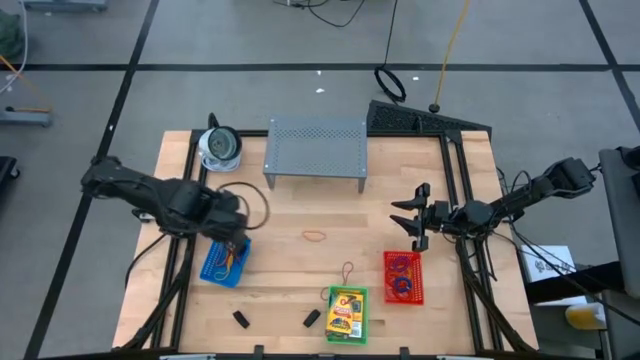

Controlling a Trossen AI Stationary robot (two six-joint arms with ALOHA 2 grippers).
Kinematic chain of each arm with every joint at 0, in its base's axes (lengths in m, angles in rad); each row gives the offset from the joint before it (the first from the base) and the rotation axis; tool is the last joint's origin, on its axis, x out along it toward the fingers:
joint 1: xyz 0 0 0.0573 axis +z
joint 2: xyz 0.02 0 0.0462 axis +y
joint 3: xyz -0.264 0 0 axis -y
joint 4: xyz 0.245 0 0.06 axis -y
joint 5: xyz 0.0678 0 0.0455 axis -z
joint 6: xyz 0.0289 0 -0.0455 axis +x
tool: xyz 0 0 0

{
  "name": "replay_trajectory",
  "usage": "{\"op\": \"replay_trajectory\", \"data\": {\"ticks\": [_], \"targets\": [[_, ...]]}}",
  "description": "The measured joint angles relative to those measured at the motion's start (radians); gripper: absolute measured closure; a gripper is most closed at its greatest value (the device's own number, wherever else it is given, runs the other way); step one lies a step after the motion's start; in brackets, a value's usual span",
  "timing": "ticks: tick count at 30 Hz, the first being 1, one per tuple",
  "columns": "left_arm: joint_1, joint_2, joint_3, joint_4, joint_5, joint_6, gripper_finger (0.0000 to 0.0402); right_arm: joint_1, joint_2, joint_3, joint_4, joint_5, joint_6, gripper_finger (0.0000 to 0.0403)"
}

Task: Pick & Place Office Desk Supplies
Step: Put the red rubber band into the blue bin

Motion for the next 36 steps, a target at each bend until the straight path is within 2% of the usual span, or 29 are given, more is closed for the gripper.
{"op": "replay_trajectory", "data": {"ticks": [4,8,13,18,22,28,36], "targets": [[-0.026,-0.120,-0.127,0.050,0.013,-0.087,0.0401,0.000,0.000,0.000,0.000,0.000,0.000,0.0248],[-0.046,-0.185,-0.249,0.146,0.039,-0.131,0.0401,0.000,0.000,0.000,0.000,0.001,0.000,0.0248],[-0.081,-0.204,-0.401,0.326,0.088,-0.170,0.0401,0.000,0.000,0.000,0.001,0.002,0.001,0.0248],[-0.118,-0.203,-0.548,0.537,0.091,-0.197,0.0401,0.000,0.000,0.000,0.001,0.003,0.001,0.0248],[-0.147,-0.203,-0.642,0.600,0.104,-0.239,0.0401,0.000,0.000,0.000,0.001,0.002,0.001,0.0248],[-0.176,-0.203,-0.703,0.634,0.118,-0.293,0.0395,0.000,0.000,0.000,0.001,0.002,0.019,0.0248],[-0.190,-0.203,-0.704,0.651,0.073,-0.297,0.0341,0.000,0.000,0.000,0.001,0.002,0.020,0.0248]]}}
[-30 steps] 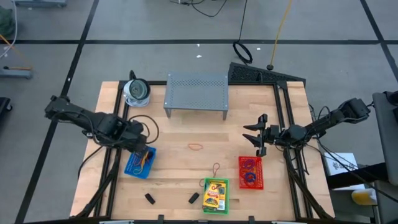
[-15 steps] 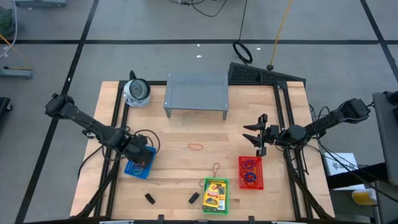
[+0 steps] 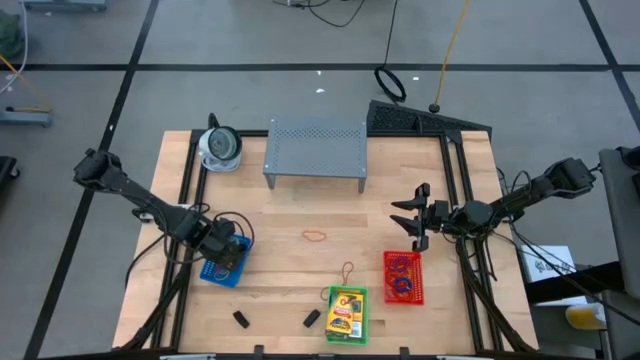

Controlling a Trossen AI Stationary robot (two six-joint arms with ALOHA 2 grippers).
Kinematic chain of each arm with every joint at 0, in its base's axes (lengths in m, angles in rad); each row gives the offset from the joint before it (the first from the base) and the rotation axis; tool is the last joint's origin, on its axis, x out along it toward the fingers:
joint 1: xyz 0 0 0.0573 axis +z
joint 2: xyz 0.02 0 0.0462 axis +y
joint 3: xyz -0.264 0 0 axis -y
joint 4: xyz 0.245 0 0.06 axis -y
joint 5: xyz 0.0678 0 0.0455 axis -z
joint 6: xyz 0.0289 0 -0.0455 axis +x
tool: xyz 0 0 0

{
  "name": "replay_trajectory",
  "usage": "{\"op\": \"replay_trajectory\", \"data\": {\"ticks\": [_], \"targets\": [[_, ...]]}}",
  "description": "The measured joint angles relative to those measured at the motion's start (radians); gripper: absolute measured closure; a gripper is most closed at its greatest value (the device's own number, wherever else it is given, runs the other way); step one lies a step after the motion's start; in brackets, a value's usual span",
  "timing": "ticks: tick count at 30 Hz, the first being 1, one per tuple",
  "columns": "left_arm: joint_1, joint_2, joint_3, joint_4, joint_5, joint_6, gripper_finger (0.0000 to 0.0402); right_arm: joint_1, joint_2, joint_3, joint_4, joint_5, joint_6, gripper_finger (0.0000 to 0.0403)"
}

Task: Pick & Place Office Desk Supplies
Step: Put the red rubber band into the blue bin

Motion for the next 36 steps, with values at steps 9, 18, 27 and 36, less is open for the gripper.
{"op": "replay_trajectory", "data": {"ticks": [9,18,27,36], "targets": [[0.000,0.000,0.000,0.000,-0.004,0.021,0.0260,0.000,0.000,0.000,0.000,-0.001,0.000,0.0248],[0.000,0.000,0.000,-0.001,0.007,0.033,0.0228,0.000,0.000,0.000,0.000,-0.001,0.002,0.0248],[0.000,0.000,0.020,-0.077,0.003,0.030,0.0227,0.000,0.000,0.000,0.009,-0.001,0.003,0.0248],[0.000,-0.001,0.232,-0.266,-0.126,0.057,0.0227,0.000,0.000,0.000,0.015,-0.002,0.003,0.0248]]}}
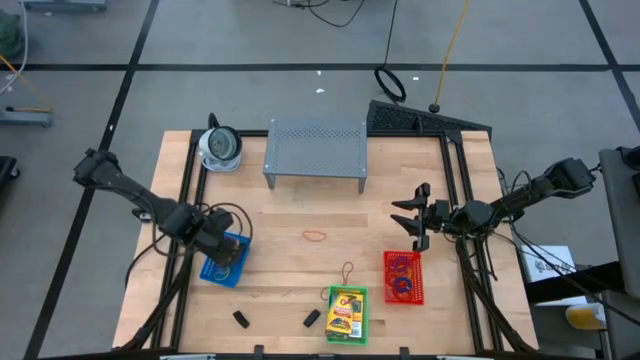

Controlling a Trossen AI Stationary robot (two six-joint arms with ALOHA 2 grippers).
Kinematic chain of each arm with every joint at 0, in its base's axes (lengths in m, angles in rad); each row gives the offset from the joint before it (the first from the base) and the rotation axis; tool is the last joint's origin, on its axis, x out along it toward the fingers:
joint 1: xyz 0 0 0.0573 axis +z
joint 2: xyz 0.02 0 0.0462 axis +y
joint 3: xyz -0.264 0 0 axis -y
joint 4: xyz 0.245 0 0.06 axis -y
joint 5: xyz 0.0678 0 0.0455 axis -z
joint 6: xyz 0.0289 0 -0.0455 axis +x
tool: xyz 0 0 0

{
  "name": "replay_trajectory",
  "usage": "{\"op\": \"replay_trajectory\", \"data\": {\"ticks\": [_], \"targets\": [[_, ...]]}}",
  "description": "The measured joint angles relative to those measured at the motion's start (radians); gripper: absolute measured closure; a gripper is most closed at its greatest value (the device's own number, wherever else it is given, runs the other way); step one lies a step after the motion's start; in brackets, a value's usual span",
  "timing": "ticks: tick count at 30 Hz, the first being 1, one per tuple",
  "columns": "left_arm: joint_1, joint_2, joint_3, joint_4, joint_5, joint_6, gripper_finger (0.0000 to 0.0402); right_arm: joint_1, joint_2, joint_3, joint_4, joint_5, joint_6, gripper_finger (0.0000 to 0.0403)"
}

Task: Pick & Place Office Desk Supplies
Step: Put the red rubber band into the blue bin

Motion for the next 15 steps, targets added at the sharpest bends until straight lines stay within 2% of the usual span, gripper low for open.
{"op": "replay_trajectory", "data": {"ticks": [7,15], "targets": [[0.000,0.000,0.107,0.003,-0.126,-0.003,0.0227,0.000,0.000,0.000,0.008,-0.002,0.002,0.0248],[-0.007,0.001,0.113,-0.073,-0.121,-0.015,0.0227,0.000,0.000,0.000,0.007,-0.002,0.026,0.0248]]}}
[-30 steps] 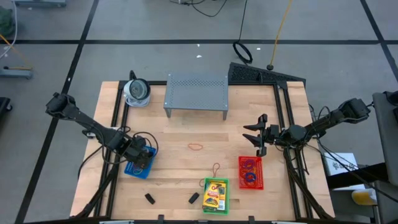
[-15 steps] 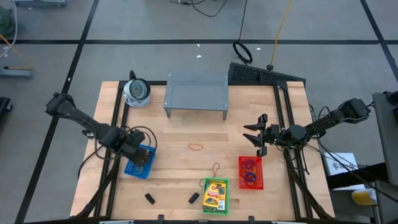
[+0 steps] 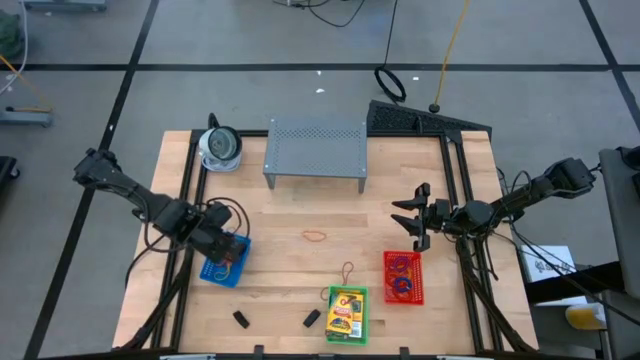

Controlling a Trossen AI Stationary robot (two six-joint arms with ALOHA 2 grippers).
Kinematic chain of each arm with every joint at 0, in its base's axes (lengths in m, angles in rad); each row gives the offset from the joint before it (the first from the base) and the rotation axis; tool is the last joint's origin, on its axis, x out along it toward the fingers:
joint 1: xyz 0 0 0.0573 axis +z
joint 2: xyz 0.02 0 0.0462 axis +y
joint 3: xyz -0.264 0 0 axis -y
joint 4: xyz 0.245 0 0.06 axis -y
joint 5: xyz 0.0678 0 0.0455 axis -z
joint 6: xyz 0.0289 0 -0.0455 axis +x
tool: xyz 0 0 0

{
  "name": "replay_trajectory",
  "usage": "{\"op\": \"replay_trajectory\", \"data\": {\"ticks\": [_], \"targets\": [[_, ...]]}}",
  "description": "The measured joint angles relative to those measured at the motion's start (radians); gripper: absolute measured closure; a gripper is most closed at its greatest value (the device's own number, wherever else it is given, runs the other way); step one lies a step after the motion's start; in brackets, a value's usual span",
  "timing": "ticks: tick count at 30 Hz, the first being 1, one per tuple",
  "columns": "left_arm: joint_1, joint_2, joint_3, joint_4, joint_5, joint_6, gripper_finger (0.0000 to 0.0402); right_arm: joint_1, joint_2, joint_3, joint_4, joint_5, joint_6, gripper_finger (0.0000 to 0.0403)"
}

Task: Pick & Place Office Desk Supplies
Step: Put the red rubber band into the blue bin

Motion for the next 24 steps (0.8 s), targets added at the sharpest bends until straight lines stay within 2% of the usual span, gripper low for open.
{"op": "replay_trajectory", "data": {"ticks": [7,16,24], "targets": [[-0.027,0.024,0.000,-0.031,0.058,-0.078,0.0227,0.000,0.000,0.000,0.000,0.000,0.019,0.0248],[-0.038,0.168,0.000,-0.030,0.194,-0.089,0.0227,0.000,0.000,0.000,0.000,0.000,0.026,0.0248],[-0.038,0.243,0.000,-0.029,0.209,-0.090,0.0227,0.000,0.000,0.000,0.000,-0.002,0.041,0.0248]]}}
